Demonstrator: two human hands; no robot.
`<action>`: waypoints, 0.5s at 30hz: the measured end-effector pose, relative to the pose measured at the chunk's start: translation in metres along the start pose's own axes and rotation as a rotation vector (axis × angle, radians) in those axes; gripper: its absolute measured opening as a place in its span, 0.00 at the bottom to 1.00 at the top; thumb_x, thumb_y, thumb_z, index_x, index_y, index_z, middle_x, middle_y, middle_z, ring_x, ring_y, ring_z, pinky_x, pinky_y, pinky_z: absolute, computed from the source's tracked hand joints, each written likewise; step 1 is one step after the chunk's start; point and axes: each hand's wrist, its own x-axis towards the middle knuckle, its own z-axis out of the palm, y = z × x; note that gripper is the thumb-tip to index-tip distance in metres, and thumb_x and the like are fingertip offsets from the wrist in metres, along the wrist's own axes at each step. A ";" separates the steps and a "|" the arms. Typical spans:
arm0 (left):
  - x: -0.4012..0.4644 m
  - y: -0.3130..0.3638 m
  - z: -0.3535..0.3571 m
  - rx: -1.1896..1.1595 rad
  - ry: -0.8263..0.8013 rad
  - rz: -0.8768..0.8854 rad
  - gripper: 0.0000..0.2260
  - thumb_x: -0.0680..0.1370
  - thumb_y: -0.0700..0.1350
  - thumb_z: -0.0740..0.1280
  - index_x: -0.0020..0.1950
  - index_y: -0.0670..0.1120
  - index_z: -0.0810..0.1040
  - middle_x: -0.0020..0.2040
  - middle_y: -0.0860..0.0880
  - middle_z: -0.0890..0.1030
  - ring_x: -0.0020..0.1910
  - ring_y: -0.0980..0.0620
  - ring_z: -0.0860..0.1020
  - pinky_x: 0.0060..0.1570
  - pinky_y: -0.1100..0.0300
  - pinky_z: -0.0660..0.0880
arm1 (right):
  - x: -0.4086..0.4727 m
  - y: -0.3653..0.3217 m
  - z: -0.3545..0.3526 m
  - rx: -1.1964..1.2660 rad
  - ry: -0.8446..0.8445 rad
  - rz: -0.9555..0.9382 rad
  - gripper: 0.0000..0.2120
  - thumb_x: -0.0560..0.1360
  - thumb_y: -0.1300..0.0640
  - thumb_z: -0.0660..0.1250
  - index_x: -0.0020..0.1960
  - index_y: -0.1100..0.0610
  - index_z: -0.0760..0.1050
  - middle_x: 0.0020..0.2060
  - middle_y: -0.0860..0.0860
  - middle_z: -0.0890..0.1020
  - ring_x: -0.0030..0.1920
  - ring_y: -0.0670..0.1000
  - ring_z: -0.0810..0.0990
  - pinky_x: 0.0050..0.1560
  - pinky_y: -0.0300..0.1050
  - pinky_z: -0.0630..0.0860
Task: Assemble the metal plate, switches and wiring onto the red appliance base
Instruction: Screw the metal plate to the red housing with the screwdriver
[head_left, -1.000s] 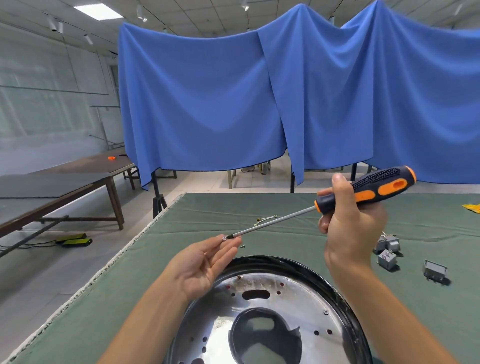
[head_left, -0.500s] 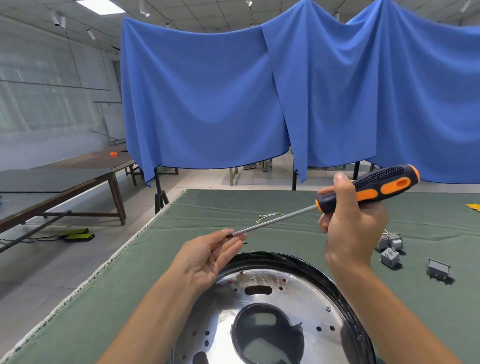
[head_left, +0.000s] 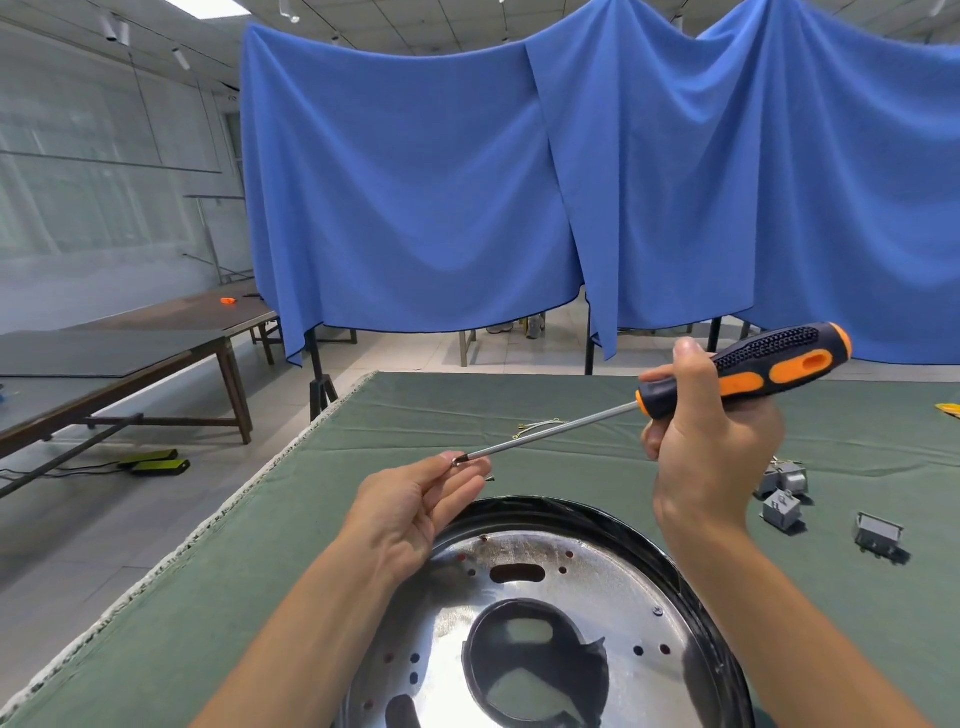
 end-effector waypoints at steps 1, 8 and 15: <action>0.001 -0.001 0.001 0.025 0.008 0.044 0.05 0.78 0.32 0.62 0.44 0.31 0.75 0.35 0.35 0.83 0.32 0.46 0.84 0.27 0.61 0.79 | 0.000 -0.001 0.000 0.000 0.000 -0.003 0.14 0.74 0.54 0.67 0.31 0.56 0.73 0.22 0.48 0.77 0.20 0.47 0.69 0.20 0.34 0.63; 0.003 -0.009 0.002 0.124 0.033 0.220 0.05 0.78 0.33 0.63 0.46 0.31 0.76 0.36 0.37 0.84 0.34 0.48 0.84 0.29 0.64 0.79 | -0.001 -0.004 0.001 0.011 0.028 -0.006 0.15 0.74 0.54 0.69 0.29 0.53 0.74 0.22 0.48 0.77 0.20 0.47 0.69 0.19 0.35 0.64; 0.002 -0.008 0.003 -0.014 0.085 0.172 0.05 0.78 0.32 0.63 0.45 0.31 0.76 0.36 0.36 0.83 0.35 0.46 0.84 0.29 0.62 0.79 | -0.006 -0.001 0.002 0.021 -0.018 -0.040 0.16 0.74 0.53 0.69 0.29 0.54 0.75 0.23 0.49 0.78 0.17 0.48 0.67 0.19 0.35 0.64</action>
